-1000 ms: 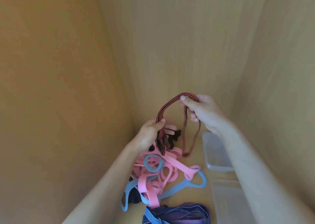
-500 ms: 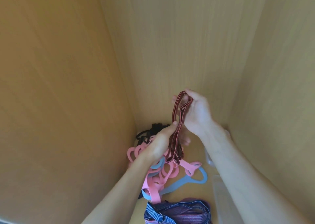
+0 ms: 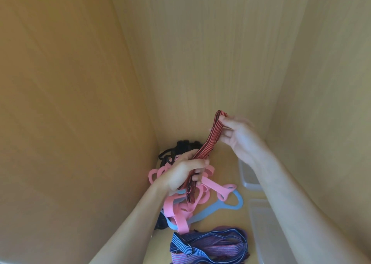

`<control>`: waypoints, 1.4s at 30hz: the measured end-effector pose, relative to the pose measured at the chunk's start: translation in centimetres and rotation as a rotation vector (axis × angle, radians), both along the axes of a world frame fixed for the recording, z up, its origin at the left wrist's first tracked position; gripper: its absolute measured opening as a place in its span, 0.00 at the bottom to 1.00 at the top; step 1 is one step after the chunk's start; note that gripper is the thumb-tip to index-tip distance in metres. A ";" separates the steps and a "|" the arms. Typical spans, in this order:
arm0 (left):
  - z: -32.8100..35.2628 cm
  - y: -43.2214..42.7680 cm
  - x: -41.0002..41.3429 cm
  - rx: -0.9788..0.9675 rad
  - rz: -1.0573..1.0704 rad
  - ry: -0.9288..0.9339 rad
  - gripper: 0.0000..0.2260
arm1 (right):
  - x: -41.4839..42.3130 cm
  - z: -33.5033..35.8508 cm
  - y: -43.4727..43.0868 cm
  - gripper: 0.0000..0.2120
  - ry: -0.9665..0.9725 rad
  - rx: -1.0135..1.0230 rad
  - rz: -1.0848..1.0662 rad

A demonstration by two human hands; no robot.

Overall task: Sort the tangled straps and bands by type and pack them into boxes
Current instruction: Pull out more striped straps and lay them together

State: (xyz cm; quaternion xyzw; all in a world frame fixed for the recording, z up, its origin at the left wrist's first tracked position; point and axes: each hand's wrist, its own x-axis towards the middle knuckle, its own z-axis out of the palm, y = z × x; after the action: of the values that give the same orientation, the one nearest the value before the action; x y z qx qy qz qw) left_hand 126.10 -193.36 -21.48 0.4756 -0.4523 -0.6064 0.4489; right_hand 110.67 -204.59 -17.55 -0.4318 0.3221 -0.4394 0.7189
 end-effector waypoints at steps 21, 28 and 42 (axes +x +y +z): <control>-1.8 1.9 1.0 0.083 -0.192 -0.449 0.13 | -4.1 -4.2 3.2 0.11 -0.223 0.533 0.176; -1.9 1.8 0.1 -0.025 -0.159 -0.719 0.23 | -4.3 -3.3 3.3 0.09 -0.272 0.495 0.205; -1.9 1.6 -0.3 -0.118 -0.062 -0.589 0.24 | -3.3 -1.4 4.3 0.03 -0.409 0.570 0.093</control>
State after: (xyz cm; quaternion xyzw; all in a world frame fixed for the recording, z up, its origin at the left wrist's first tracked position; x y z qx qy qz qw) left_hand 125.83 -191.79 -23.42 0.5902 -0.6119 -0.4283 0.3064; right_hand 107.34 -200.27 -18.90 -0.1309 0.2612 -0.3760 0.8793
